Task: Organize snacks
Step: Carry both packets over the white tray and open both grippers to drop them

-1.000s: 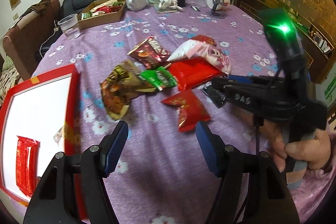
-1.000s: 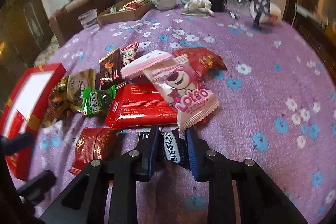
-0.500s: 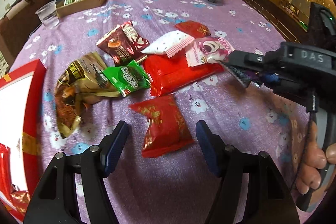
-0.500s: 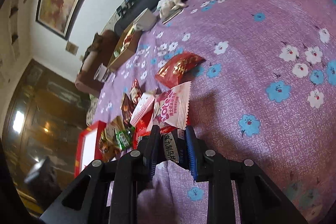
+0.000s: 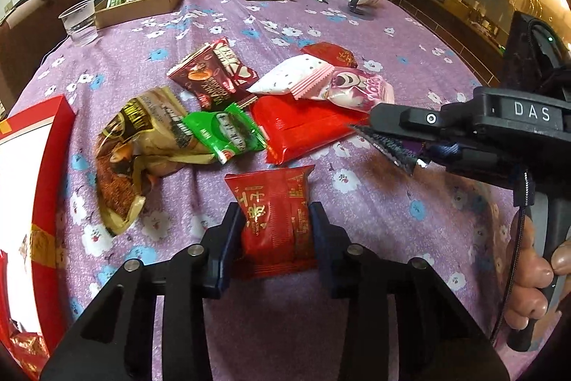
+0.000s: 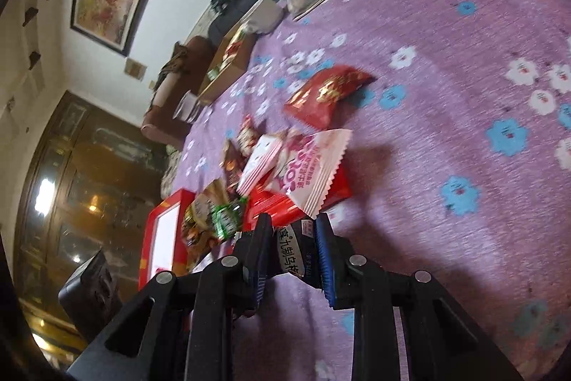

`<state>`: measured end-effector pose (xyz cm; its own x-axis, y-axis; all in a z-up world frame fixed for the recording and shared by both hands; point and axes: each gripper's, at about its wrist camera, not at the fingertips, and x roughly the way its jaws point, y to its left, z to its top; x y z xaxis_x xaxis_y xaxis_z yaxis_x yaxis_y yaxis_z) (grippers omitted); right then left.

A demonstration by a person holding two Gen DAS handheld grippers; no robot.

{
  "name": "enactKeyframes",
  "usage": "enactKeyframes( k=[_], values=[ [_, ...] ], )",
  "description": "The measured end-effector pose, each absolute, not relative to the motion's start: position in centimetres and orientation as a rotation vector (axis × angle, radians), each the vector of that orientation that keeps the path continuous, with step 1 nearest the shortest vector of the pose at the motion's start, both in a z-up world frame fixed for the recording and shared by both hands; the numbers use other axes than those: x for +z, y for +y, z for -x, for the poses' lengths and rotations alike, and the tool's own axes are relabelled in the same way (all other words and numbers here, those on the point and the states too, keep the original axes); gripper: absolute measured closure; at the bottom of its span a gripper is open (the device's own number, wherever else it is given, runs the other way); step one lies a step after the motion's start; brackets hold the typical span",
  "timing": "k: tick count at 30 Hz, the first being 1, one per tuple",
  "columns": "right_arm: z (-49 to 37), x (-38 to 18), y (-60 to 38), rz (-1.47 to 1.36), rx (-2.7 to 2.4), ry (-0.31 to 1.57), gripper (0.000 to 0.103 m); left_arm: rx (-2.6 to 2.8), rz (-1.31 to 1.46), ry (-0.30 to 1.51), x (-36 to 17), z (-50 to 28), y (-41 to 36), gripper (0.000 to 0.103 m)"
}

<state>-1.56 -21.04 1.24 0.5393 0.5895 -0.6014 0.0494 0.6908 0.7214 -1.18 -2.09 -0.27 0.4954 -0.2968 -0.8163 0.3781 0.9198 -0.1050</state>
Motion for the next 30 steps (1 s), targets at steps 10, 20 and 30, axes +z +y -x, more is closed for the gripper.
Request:
enactKeyframes(
  k=[10, 20, 30],
  values=[
    [1.3, 0.8, -18.2, -0.749, 0.527, 1.013, 0.078, -0.387, -0.073, 0.926, 1.1, 3.0, 0.7, 0.073],
    [2.1, 1.3, -13.6, -0.625, 0.698, 1.038, 0.078, -0.321, -0.036, 0.861, 3.1, 4.9, 5.5, 0.073],
    [3.1, 1.5, -7.7, -0.585, 0.787, 1.051, 0.078, -0.222, 0.024, 0.825, 3.7, 5.8, 11.3, 0.072]
  ],
)
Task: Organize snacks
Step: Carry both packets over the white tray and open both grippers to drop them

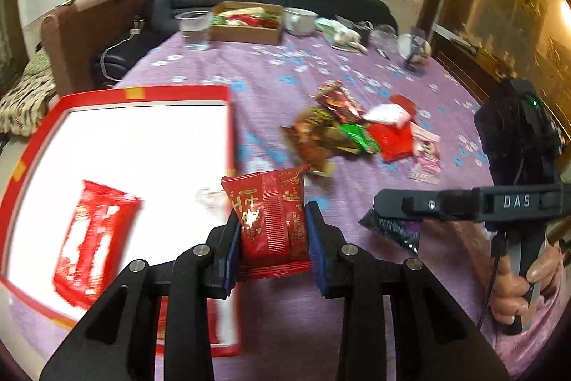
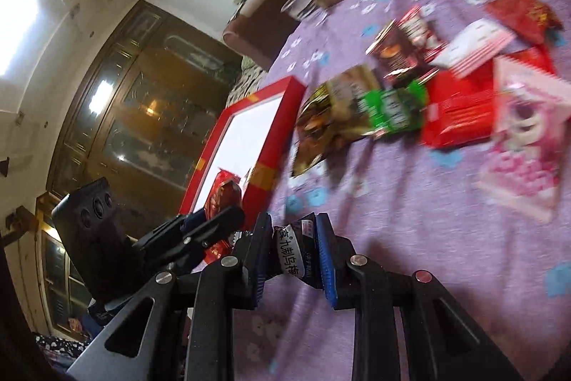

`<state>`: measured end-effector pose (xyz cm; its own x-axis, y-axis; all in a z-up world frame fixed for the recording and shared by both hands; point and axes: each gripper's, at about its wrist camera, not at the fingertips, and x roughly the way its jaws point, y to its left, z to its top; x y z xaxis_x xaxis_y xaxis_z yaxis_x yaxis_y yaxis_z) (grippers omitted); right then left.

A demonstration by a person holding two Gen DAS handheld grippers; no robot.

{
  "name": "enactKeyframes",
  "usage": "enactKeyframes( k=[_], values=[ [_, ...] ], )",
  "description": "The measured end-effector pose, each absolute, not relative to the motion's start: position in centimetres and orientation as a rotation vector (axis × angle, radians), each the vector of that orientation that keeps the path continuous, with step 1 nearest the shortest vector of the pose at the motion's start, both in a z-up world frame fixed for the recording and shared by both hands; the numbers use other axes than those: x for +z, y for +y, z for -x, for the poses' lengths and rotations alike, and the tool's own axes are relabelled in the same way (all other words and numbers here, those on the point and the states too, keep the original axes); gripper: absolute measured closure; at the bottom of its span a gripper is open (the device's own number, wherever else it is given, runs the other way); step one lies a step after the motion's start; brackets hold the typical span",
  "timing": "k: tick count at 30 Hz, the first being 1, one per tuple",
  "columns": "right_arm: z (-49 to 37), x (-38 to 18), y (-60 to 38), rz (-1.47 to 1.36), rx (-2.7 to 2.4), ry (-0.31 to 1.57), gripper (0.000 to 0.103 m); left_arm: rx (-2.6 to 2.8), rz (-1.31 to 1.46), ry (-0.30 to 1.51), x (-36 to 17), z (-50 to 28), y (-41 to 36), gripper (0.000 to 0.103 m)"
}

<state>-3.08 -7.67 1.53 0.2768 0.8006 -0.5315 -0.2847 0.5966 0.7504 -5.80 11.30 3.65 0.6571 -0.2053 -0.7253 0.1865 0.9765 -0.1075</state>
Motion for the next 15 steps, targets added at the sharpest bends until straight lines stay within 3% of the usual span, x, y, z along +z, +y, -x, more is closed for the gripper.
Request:
enactKeyframes(
  k=[15],
  values=[
    [0.8, 3.6, 5.4, -0.502, 0.860, 1.085, 0.077, -0.027, 0.117, 0.783, 3.7, 7.3, 21.9, 0.072]
  ],
)
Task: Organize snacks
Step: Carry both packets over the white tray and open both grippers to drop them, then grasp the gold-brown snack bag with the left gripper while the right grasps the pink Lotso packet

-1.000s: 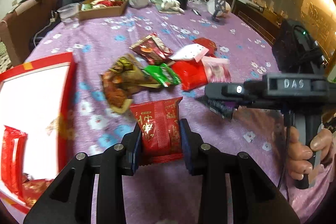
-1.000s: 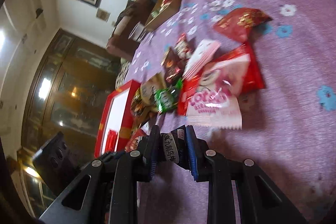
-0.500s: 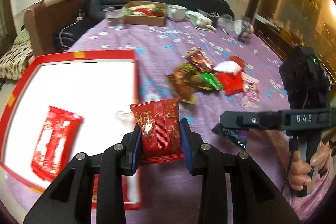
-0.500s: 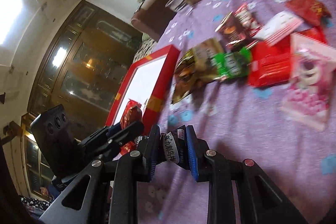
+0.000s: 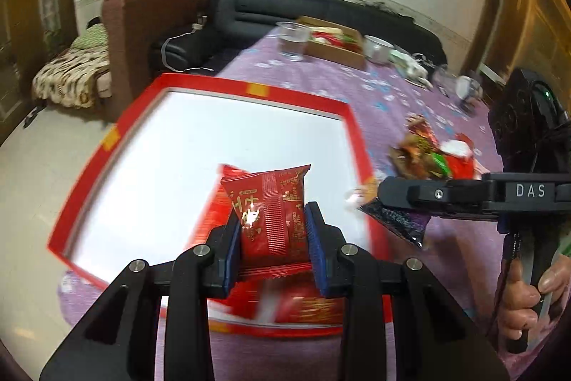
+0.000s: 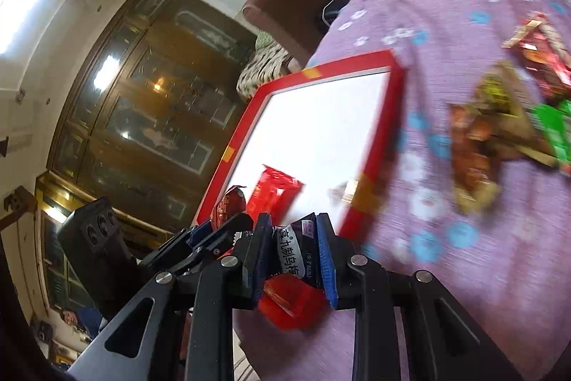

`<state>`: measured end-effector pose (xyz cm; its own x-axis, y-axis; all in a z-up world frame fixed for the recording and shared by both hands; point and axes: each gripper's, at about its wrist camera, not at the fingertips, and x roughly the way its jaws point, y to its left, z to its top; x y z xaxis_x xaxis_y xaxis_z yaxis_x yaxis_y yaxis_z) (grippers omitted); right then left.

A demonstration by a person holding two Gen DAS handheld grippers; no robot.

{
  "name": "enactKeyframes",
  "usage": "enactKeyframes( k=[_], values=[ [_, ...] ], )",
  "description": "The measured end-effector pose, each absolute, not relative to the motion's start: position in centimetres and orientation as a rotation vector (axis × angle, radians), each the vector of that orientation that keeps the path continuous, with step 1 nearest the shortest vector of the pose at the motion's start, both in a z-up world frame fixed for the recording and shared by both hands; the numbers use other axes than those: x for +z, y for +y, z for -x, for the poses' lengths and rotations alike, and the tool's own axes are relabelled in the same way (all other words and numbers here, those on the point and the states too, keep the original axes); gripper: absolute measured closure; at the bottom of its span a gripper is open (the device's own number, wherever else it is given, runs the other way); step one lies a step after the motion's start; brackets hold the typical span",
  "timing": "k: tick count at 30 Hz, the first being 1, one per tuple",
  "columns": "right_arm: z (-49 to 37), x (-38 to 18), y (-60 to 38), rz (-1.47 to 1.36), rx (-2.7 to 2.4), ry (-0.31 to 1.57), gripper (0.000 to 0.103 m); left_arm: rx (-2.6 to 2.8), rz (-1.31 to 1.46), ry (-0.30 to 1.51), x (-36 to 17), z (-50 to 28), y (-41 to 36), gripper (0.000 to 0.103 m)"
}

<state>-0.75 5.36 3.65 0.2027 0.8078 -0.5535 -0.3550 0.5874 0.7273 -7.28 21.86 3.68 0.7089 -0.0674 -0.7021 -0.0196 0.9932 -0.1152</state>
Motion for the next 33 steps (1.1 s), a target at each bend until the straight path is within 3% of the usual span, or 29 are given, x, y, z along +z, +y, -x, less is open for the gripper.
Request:
enactKeyframes(
  k=[9, 18, 21, 29, 33],
  values=[
    [-0.4, 3.7, 12.3, -0.391, 0.846, 1.078, 0.076, 0.066, 0.146, 0.790, 2.7, 7.1, 26.4, 0.072],
    [-0.5, 3.9, 13.3, -0.388, 0.843, 1.047, 0.072, 0.135, 0.136, 0.794, 2.3, 6.7, 27.9, 0.071],
    [-0.7, 4.3, 12.8, -0.431, 0.846, 1.020, 0.058, 0.146, 0.126, 0.792, 2.4, 6.7, 27.7, 0.062],
    [-0.8, 5.2, 8.1, -0.440, 0.749, 0.946, 0.056, 0.098, 0.062, 0.770, 3.2, 6.8, 24.8, 0.043],
    [-0.6, 5.9, 3.6, -0.474, 0.688, 0.909, 0.055, 0.037, 0.023, 0.772, 3.6, 6.5, 22.2, 0.042]
  ],
)
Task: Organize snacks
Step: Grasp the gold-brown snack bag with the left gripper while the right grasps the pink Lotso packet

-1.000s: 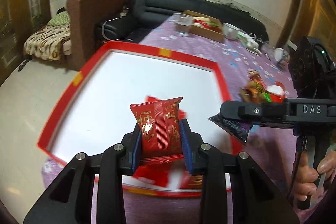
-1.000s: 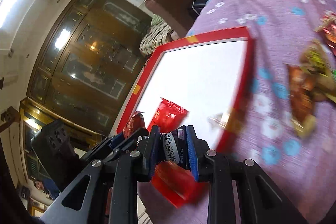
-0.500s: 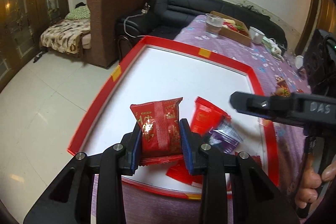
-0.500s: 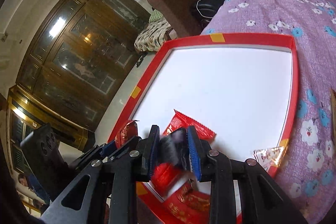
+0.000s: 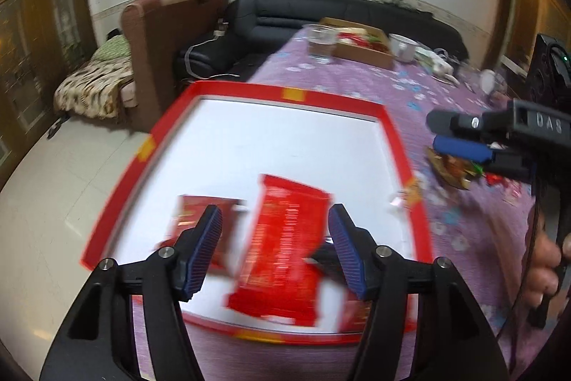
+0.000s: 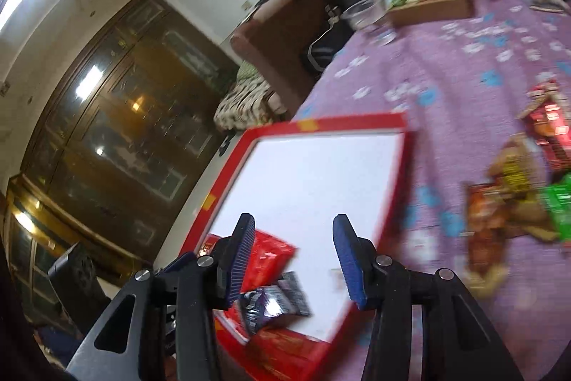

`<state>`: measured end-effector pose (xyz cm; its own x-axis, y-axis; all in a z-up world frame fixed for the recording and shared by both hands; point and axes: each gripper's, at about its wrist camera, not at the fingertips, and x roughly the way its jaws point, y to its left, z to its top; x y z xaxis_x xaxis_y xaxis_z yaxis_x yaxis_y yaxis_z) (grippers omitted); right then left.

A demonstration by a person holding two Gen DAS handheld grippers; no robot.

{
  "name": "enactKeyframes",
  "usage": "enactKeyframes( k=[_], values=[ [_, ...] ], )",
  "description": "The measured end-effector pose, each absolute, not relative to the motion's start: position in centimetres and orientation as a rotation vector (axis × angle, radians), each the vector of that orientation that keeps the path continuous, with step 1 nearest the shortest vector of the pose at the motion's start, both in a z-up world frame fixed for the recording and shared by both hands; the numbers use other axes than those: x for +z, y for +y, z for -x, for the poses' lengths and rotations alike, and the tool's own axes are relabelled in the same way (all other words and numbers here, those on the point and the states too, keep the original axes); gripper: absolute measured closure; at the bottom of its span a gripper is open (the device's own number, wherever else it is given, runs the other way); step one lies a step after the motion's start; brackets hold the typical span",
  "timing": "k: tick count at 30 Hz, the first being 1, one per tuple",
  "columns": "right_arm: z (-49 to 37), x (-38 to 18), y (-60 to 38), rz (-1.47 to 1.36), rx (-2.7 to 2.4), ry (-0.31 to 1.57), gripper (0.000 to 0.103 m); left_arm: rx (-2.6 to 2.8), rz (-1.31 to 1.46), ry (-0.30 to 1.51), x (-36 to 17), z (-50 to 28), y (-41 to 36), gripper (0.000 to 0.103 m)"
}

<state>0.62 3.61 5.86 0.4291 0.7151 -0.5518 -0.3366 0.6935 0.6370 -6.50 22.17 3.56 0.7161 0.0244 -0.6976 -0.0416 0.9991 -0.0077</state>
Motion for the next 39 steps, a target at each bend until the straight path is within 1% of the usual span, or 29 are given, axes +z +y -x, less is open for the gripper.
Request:
enactKeyframes(
  k=[2, 4, 5, 8, 12, 14, 15, 16, 17, 21, 26, 33, 39],
  values=[
    [-0.4, 6.1, 0.4, -0.495, 0.636, 0.873, 0.054, 0.017, 0.006, 0.772, 3.7, 6.5, 21.1, 0.042],
    [-0.1, 6.4, -3.0, -0.514, 0.577, 0.835, 0.048, -0.004, -0.016, 0.778, 3.8, 6.4, 19.7, 0.042],
    [0.1, 6.4, -4.5, -0.527, 0.551, 0.819, 0.047, -0.011, -0.023, 0.781, 3.8, 6.4, 19.2, 0.042],
    [0.4, 6.5, -9.5, -0.584, 0.463, 0.784, 0.046, -0.035, -0.054, 0.795, 3.9, 6.1, 17.1, 0.041],
    [0.7, 6.1, -15.1, -0.596, 0.320, 0.791, 0.045, -0.077, -0.095, 0.799, 4.3, 5.2, 14.0, 0.040],
    [1.1, 5.8, -17.1, -0.570, 0.266, 0.805, 0.045, -0.094, -0.130, 0.790, 4.7, 4.7, 12.3, 0.035],
    [1.2, 5.7, -17.7, -0.561, 0.251, 0.817, 0.045, -0.102, -0.155, 0.778, 4.9, 4.4, 11.2, 0.029],
    [1.2, 5.5, -18.3, -0.557, 0.235, 0.830, 0.045, -0.106, -0.182, 0.766, 5.0, 4.0, 10.2, 0.026],
    [1.2, 5.3, -18.9, -0.560, 0.226, 0.847, 0.045, -0.108, -0.209, 0.760, 5.0, 3.6, 9.3, 0.026],
    [0.7, 4.0, -19.9, -0.583, 0.241, 0.930, 0.045, -0.128, -0.314, 0.773, 4.7, 0.8, 5.7, 0.026],
    [1.2, 3.9, -19.5, -0.543, 0.244, 0.953, 0.045, -0.172, -0.409, 0.796, 3.8, -1.3, 2.7, 0.026],
    [0.7, 2.7, -18.8, -0.510, 0.195, 1.011, 0.044, -0.251, -0.471, 0.874, 2.0, -3.9, 1.5, 0.026],
    [0.4, 1.8, -16.8, -0.414, 0.179, 1.031, 0.045, -0.312, -0.497, 0.890, 1.0, -5.0, 0.4, 0.026]
  ],
)
